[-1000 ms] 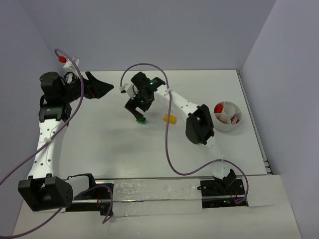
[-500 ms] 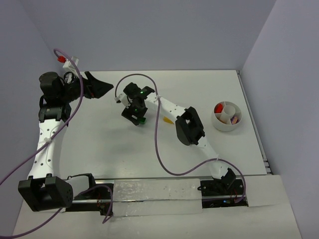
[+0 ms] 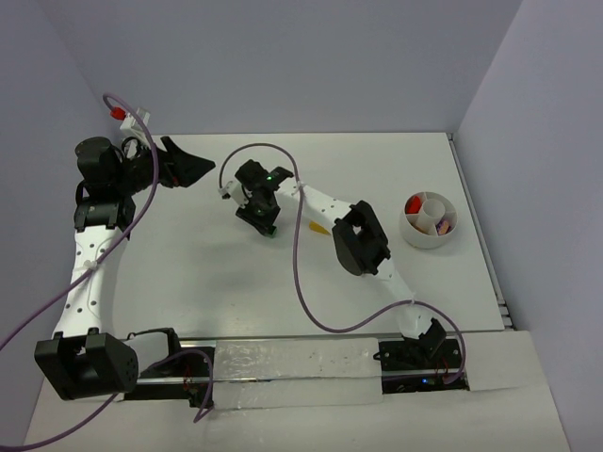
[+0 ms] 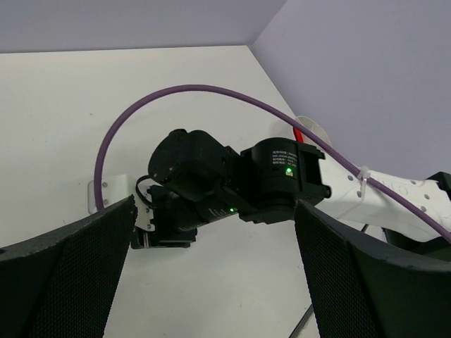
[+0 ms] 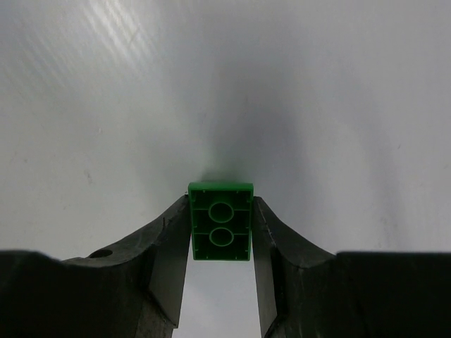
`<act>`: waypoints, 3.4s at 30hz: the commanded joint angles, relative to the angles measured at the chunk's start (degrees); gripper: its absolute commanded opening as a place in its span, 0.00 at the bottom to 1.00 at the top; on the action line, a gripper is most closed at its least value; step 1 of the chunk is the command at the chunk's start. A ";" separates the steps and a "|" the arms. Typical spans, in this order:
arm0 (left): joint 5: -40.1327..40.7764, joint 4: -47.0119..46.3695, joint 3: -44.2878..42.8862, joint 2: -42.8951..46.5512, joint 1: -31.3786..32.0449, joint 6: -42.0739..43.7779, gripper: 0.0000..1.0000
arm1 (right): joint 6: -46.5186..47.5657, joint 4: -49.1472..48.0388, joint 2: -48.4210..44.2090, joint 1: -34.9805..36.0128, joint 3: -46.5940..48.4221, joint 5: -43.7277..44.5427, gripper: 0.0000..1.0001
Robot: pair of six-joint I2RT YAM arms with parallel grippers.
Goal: Sort the legos into containers by color
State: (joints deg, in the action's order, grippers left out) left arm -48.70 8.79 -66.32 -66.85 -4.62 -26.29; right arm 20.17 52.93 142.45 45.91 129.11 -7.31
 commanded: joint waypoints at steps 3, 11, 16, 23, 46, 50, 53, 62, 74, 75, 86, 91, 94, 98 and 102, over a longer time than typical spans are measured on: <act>-1.75 -2.90 -1.31 0.40 -0.26 0.72 0.99 | -1.37 -1.65 -11.97 -3.33 -7.82 -3.45 0.14; -1.20 0.41 -1.88 0.64 0.93 5.42 0.99 | -1.18 3.63 -34.60 -20.57 -17.38 -20.01 0.09; 0.14 2.56 -2.63 -0.17 3.12 7.73 0.99 | 6.89 12.25 -41.59 -33.24 -21.61 -22.17 0.08; 2.57 4.69 -4.72 -2.00 6.79 10.16 0.99 | 18.53 17.46 -47.28 -52.23 -29.24 -18.61 0.04; 6.25 8.75 -6.80 -3.91 11.57 12.49 0.99 | 26.32 14.92 -31.91 -70.87 -19.62 -12.51 0.07; 6.42 8.62 -6.89 -4.34 11.65 12.32 0.99 | 25.88 17.03 -29.07 -70.69 -16.96 -14.30 0.12; 6.34 8.47 -6.83 -4.61 11.65 12.14 0.99 | 25.62 17.13 -28.15 -70.28 -16.58 -14.59 0.16; 6.34 8.30 -6.98 -5.22 11.65 12.14 0.99 | 25.48 19.74 -26.01 -69.44 -14.95 -17.37 0.21; 6.52 9.05 -7.08 -5.05 11.65 12.76 0.99 | 24.75 20.90 -24.31 -68.32 -14.25 -17.65 0.30; 6.59 9.06 -7.15 -5.04 11.65 12.75 0.99 | 24.83 20.91 -24.24 -68.30 -14.34 -17.64 0.31; 6.68 8.97 -6.62 -4.87 11.65 12.49 0.99 | 24.48 21.25 -24.31 -67.96 -14.24 -17.38 0.66; 6.60 8.70 -6.45 -4.73 11.65 12.32 0.99 | 24.30 21.64 -24.72 -67.97 -13.92 -17.56 0.70; 6.74 8.74 -6.45 -4.65 11.65 12.36 0.99 | 23.79 21.36 -25.82 -67.97 -13.06 -17.89 0.70; 7.26 8.62 -6.36 -4.61 11.65 12.36 0.99 | 20.86 20.94 -29.16 -67.47 -8.73 -21.40 0.70; 7.85 8.73 -6.21 -4.61 11.65 12.60 0.99 | 16.00 19.45 -34.14 -62.26 -6.37 -23.03 0.70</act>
State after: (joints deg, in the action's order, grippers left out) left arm -41.76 17.87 -70.54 -72.07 6.72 -14.34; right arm 40.65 73.47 116.66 -21.25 118.54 -26.64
